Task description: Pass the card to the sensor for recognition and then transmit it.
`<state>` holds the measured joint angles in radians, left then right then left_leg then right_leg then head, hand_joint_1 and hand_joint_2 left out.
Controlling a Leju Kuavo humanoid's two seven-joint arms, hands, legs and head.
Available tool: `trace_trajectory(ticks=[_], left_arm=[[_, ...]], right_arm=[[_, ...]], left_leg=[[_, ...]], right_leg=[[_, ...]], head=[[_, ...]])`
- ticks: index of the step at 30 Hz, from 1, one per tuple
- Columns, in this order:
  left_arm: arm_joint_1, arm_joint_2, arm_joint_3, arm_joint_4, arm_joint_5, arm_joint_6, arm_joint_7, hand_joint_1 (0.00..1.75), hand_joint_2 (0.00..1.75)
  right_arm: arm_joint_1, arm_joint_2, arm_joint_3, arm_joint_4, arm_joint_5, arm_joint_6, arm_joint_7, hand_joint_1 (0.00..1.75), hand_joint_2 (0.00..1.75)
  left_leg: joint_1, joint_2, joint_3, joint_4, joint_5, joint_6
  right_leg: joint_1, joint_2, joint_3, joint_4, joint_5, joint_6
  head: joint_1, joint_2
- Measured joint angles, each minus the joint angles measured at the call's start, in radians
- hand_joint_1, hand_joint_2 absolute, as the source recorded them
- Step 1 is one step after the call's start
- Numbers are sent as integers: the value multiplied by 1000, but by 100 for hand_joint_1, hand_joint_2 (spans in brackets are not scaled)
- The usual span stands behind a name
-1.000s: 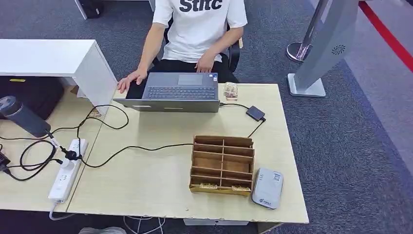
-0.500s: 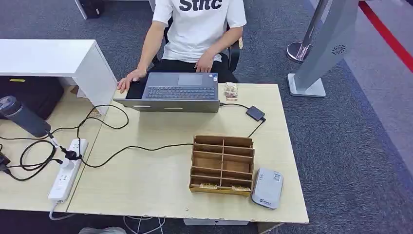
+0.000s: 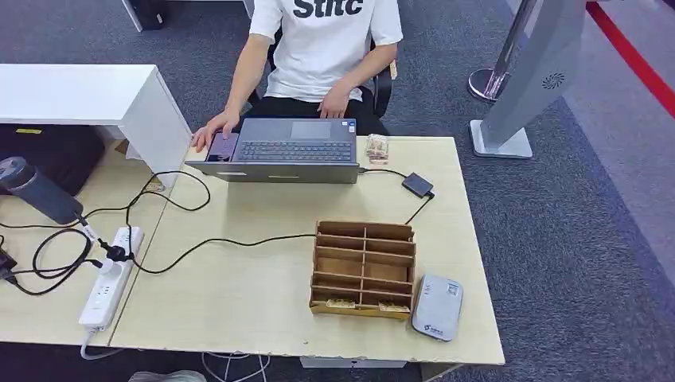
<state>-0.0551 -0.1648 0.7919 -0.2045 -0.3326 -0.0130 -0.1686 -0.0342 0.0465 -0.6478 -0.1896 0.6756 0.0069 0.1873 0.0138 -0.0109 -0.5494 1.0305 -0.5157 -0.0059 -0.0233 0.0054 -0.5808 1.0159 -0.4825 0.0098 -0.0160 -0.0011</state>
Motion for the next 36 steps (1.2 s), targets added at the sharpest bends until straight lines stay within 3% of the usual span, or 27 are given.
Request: trace_trajectory(ticks=[2,3,29,30,36], left_arm=[[0,0,0,0,0,0,0,0,0],[0,0,0,0,0,0,0,0,175],[0,0,0,0,-41,10,0,0,175],[0,0,0,0,-42,10,0,0,0],[0,0,0,0,-43,9,3,0,0]], right_arm=[[0,0,-1,0,3,-2,0,0,175],[0,0,-1,0,3,-3,0,0,175],[-1,1,-27,0,20,-5,-3,0,175],[-1,1,-27,0,23,-5,-3,0,175],[-1,2,-28,0,27,-5,-3,0,175]], left_leg=[[0,0,0,0,0,0],[0,0,0,0,0,0],[0,0,0,0,0,0],[0,0,0,0,0,0],[0,0,0,0,0,0]], right_leg=[[0,0,0,0,0,0],[0,0,0,0,0,0],[0,0,0,0,0,0],[0,0,0,0,0,0],[0,0,0,0,0,0]], head=[[0,0],[0,0],[0,0],[0,0],[0,0]])
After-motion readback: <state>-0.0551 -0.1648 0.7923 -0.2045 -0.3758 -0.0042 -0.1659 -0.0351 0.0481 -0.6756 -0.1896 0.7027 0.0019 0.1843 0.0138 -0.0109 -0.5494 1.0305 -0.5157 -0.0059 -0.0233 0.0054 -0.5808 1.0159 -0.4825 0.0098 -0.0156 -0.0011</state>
